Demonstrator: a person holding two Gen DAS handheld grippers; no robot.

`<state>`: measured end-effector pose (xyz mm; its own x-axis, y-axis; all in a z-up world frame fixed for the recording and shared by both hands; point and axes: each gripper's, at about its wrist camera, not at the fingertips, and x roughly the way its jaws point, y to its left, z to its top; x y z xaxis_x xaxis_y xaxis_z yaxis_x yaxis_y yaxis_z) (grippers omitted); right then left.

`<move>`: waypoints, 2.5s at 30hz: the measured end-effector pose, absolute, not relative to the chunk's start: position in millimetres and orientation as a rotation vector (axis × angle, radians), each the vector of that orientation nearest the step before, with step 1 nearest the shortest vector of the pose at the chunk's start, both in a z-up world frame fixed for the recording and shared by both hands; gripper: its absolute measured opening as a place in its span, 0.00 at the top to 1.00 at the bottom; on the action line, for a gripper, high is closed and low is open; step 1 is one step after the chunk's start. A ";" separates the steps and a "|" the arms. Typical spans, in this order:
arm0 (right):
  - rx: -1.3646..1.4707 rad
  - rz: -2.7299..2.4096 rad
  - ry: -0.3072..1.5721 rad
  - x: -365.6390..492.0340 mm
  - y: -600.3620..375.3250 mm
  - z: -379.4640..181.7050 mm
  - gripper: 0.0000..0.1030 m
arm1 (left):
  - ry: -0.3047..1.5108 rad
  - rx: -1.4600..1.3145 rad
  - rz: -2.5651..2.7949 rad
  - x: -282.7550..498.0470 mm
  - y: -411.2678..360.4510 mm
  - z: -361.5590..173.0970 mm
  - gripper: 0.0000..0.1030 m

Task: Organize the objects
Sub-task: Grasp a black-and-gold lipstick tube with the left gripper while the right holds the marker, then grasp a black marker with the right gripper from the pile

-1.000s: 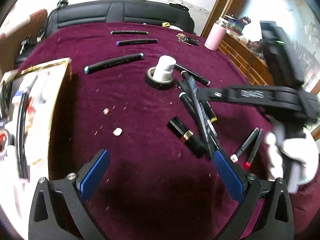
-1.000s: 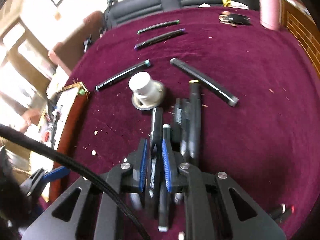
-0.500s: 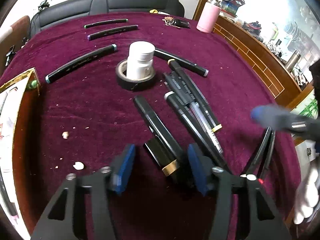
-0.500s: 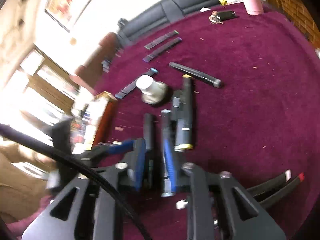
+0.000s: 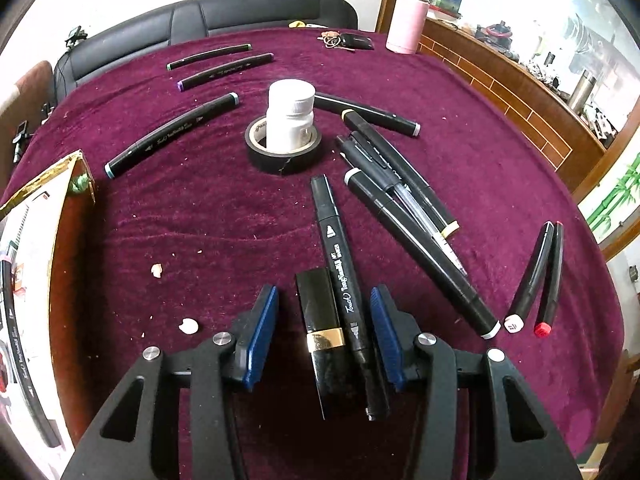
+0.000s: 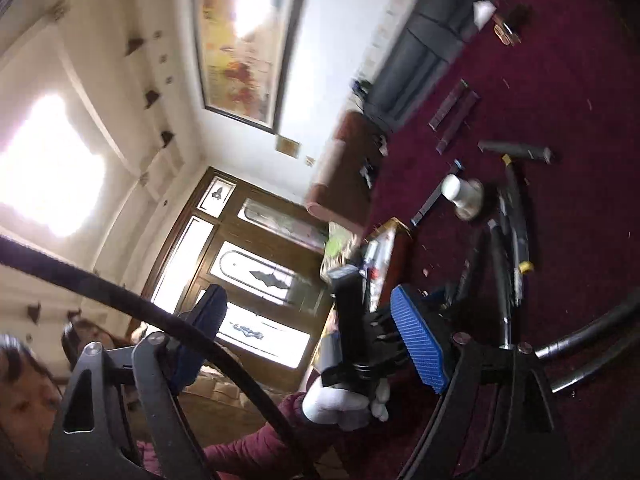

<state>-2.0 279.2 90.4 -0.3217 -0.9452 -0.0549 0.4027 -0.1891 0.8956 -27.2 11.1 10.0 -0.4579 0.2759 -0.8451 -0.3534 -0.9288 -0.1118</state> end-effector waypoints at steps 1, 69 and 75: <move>0.783 -1.715 -1.009 2.7 280.5 94.3 0.01 | 0.111 -1.371 2.405 -27.1 11.1 10.1 0.59; 1.450 -2.002 -0.357 -86.3 148.8 15.7 0.75 | 0.158 -1.415 2.483 -31.6 -26.5 6.8 0.71; 1.569 -2.056 -0.380 -97.8 168.7 -1.6 0.76 | 0.096 -1.400 2.480 -32.1 -32.1 7.2 0.71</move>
